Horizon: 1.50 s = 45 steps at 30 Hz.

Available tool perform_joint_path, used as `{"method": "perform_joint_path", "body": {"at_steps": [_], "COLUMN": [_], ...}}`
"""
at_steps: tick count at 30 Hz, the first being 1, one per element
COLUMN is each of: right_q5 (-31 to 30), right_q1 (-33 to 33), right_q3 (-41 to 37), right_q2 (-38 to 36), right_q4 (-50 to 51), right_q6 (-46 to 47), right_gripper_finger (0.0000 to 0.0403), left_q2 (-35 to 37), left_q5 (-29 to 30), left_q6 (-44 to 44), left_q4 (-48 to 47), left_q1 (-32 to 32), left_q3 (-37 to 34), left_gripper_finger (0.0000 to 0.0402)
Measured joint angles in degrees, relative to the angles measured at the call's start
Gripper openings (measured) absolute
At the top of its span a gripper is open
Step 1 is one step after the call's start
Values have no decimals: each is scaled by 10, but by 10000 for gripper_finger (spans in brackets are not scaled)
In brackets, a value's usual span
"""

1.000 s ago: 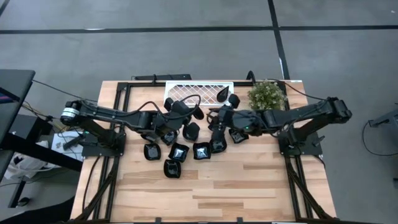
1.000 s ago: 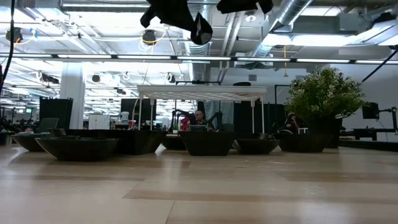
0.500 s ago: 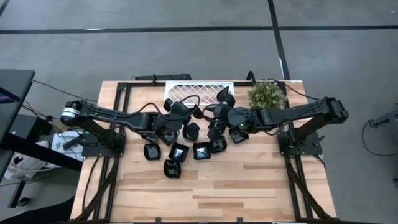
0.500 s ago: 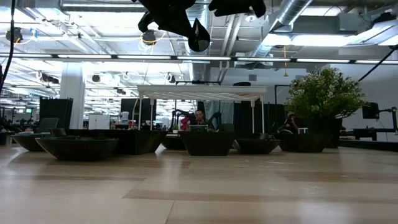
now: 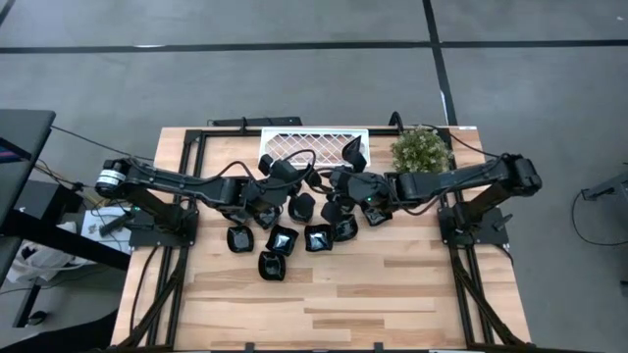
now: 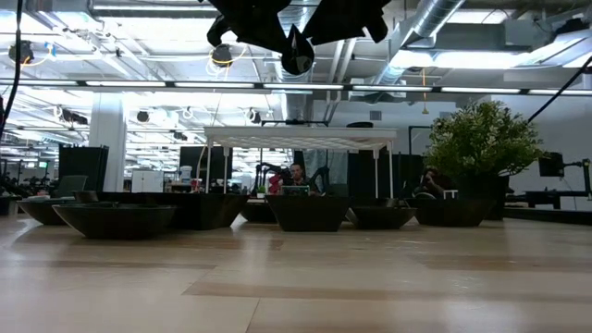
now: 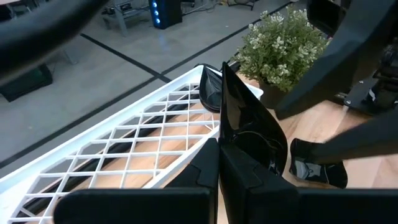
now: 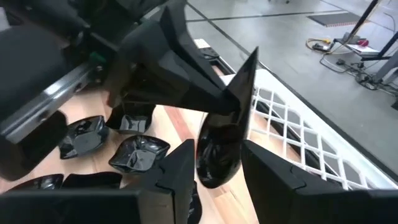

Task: Pick & Place Mini shaped plates
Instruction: Stack the drop-shaped plate on top of the drop-shaped plate on the shelf

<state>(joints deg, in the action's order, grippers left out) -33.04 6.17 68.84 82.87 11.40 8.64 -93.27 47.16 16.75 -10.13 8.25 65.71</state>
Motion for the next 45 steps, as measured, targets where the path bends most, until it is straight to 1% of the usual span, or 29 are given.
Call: {"method": "perform_joint_path", "body": {"at_steps": [6, 10, 13, 19, 25, 36, 45], "right_q5": [0, 3, 17, 17, 17, 18, 16], "right_q1": [-9, -16, -21, -25, -30, -34, -33], "right_q3": [0, 0, 0, 0, 0, 0, 0], "right_q2": [0, 0, 0, 0, 0, -1, -1], "right_q4": [-16, -22, -30, -38, -39, -40, -40], "right_q6": [0, 0, -1, -2, -1, -1, 0], "right_gripper_finger": [126, 119, 115, 106, 81, 8, 3], "left_q2": [0, 0, 0, 0, 0, 0, 0], "left_q5": [0, 0, 0, 0, 0, 0, 0], "left_q6": [0, 0, 0, 0, 0, 1, 1], "left_q4": [2, 4, 6, 8, 11, 12, 13], "left_q1": [0, 0, 0, 0, 0, 0, 0], "left_q3": [0, 0, 0, 0, 1, 1, 1], "left_gripper_finger": [4, 4, 4, 4, 4, 4, 4]}}
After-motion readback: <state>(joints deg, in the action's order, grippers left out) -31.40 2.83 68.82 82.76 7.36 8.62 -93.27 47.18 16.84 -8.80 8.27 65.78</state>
